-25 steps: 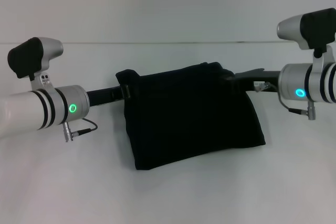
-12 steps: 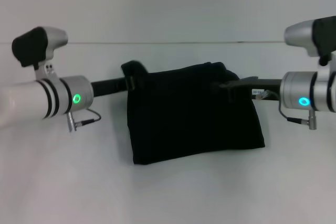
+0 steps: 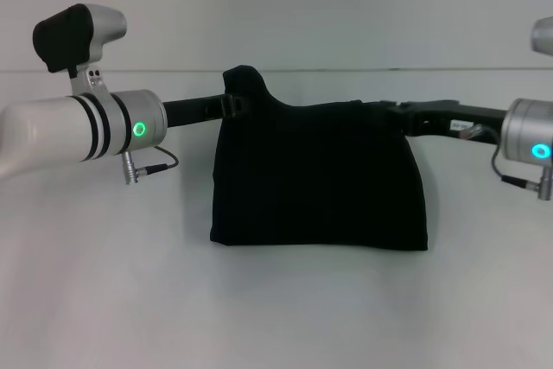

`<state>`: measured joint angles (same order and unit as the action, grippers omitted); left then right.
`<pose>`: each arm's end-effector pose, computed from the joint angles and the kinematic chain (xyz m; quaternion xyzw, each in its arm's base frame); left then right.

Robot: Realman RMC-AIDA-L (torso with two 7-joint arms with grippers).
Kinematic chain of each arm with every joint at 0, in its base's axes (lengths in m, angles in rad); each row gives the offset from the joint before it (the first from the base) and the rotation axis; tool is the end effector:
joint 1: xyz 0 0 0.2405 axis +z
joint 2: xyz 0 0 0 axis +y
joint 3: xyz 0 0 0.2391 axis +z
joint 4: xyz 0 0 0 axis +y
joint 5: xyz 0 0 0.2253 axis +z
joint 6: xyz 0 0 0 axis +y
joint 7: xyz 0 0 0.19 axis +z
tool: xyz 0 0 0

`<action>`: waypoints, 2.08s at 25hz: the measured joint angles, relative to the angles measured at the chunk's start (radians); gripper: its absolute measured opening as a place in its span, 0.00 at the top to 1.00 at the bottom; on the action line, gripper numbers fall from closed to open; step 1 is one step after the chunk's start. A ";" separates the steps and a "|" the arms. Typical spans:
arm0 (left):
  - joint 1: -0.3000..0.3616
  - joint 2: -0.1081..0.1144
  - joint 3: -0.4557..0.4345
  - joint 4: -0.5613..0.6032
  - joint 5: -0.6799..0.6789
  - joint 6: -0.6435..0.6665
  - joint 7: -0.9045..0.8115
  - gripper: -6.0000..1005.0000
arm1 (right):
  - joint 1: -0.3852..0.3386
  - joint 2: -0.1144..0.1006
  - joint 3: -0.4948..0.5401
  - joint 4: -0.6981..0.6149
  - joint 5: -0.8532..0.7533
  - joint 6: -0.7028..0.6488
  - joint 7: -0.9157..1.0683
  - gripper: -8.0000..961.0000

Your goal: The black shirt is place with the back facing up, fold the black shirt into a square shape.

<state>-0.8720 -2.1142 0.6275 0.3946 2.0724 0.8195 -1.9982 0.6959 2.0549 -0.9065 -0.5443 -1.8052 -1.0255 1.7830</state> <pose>-0.2135 0.4756 -0.0752 -0.7868 -0.5112 -0.2268 0.2613 0.2185 0.4483 -0.0450 -0.8587 0.3908 0.2345 0.2345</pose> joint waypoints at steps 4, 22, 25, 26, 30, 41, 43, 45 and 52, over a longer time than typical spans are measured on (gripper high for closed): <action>-0.003 -0.001 0.000 -0.003 0.000 -0.008 -0.001 0.88 | -0.006 -0.009 0.026 0.000 0.000 -0.019 -0.005 0.81; 0.177 -0.021 -0.008 0.269 -0.044 0.207 0.062 0.64 | -0.011 -0.030 0.043 -0.037 -0.018 -0.102 -0.077 0.33; 0.226 -0.028 -0.008 0.339 -0.123 0.381 0.151 0.57 | -0.009 -0.050 0.042 -0.054 -0.050 -0.171 -0.085 0.23; 0.231 -0.024 -0.008 0.344 -0.139 0.442 0.174 0.55 | -0.007 -0.056 0.041 -0.068 -0.070 -0.197 -0.084 0.20; 0.223 0.001 -0.001 0.347 -0.120 0.661 0.260 0.45 | 0.002 -0.072 0.040 -0.139 -0.161 -0.290 -0.068 0.03; 0.176 0.005 0.105 0.350 0.049 0.689 0.411 0.06 | 0.077 -0.033 0.006 -0.184 -0.366 -0.300 -0.058 0.04; 0.175 0.005 0.116 0.351 0.050 0.690 0.418 0.06 | 0.084 -0.021 0.004 -0.190 -0.392 -0.293 -0.056 0.04; 0.175 0.004 0.123 0.352 0.058 0.688 0.428 0.06 | 0.086 -0.015 0.004 -0.191 -0.406 -0.284 -0.055 0.04; 0.175 0.003 0.122 0.354 0.074 0.641 0.438 0.06 | 0.079 -0.015 0.011 -0.191 -0.410 -0.264 -0.057 0.04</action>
<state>-0.6969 -2.1108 0.7495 0.7485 2.1465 1.4601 -1.5603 0.7748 2.0395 -0.8950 -0.7357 -2.2152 -1.2897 1.7263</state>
